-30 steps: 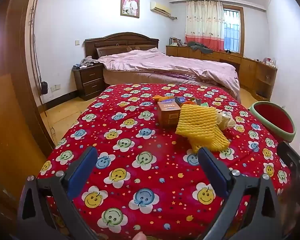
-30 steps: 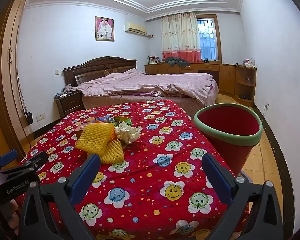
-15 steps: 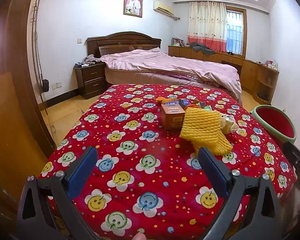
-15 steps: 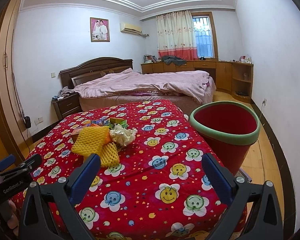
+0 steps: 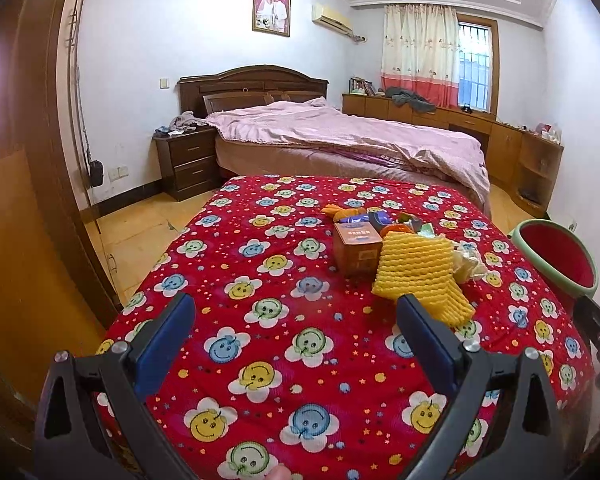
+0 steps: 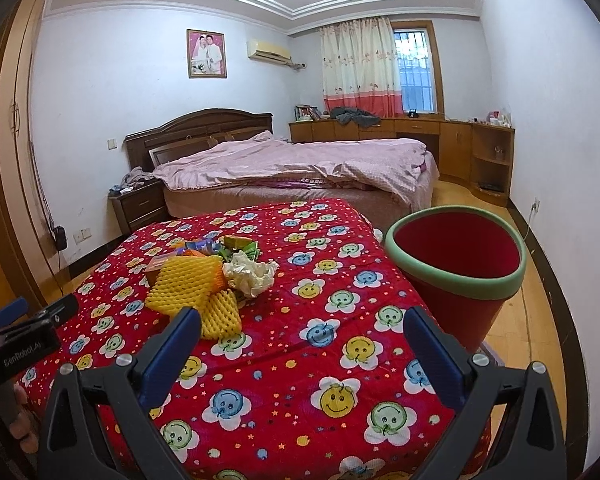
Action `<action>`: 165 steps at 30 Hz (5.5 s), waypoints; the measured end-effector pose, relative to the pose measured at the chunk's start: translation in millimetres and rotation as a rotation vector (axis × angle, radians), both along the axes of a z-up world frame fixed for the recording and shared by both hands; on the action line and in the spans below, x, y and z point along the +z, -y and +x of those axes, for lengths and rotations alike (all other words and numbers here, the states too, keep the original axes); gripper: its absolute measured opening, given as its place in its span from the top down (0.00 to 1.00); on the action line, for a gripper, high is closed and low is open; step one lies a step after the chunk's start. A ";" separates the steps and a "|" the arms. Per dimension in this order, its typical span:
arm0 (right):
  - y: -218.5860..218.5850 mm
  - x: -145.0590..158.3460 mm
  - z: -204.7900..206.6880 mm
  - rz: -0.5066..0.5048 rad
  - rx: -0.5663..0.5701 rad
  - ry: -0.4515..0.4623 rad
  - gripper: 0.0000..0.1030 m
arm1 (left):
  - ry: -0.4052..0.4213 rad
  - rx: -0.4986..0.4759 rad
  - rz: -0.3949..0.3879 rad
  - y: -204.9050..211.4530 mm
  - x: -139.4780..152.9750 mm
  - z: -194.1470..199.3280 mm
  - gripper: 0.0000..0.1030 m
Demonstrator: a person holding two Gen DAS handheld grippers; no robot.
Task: Collect trash
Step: 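Move both tools toward the trash pile on the bedspread, then grasp the orange printed box with the left tool while the right tool grasps white crumpled plastic, then carry the box and white plastic with both tools over the red bucket, then open the left tool to drop the box while the right tool drops the plastic, then return to the bedspread and grasp a yellow foam net with the left tool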
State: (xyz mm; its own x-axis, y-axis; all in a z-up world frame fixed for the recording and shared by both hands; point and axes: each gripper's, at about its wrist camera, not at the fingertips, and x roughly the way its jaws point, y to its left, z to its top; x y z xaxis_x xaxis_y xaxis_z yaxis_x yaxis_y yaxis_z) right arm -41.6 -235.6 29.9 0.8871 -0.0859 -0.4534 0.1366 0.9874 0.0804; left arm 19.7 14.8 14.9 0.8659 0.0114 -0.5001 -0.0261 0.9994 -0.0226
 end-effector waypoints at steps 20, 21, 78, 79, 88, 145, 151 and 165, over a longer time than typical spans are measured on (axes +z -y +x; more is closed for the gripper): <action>-3.0 4.0 12.6 -0.026 0.046 -0.024 0.00 | -0.013 -0.014 0.025 0.3 11.7 20.0 0.03; -2.9 4.7 15.4 -0.029 0.048 -0.027 0.00 | -0.016 -0.016 0.027 0.3 12.4 23.4 0.03; -13.1 -55.8 194.8 0.133 0.214 -0.398 0.69 | -0.326 -0.219 -0.135 6.7 -46.0 177.4 0.55; -13.7 -55.5 193.9 0.144 0.233 -0.394 0.76 | -0.319 -0.212 -0.135 6.1 -43.0 174.4 0.55; -9.1 -24.7 162.4 0.133 0.253 -0.283 0.87 | -0.254 -0.186 -0.119 4.1 -8.6 141.9 0.55; 299.5 -21.3 108.0 0.227 -0.265 -0.210 0.50 | -0.351 -0.783 0.067 388.7 -15.0 173.1 0.37; 295.6 -15.4 107.7 0.246 -0.252 -0.169 0.43 | -0.362 -0.743 0.012 363.4 -3.7 174.4 0.37; 240.1 18.7 79.3 0.233 -0.193 -0.119 0.43 | -0.315 -0.589 -0.003 269.5 29.1 149.4 0.37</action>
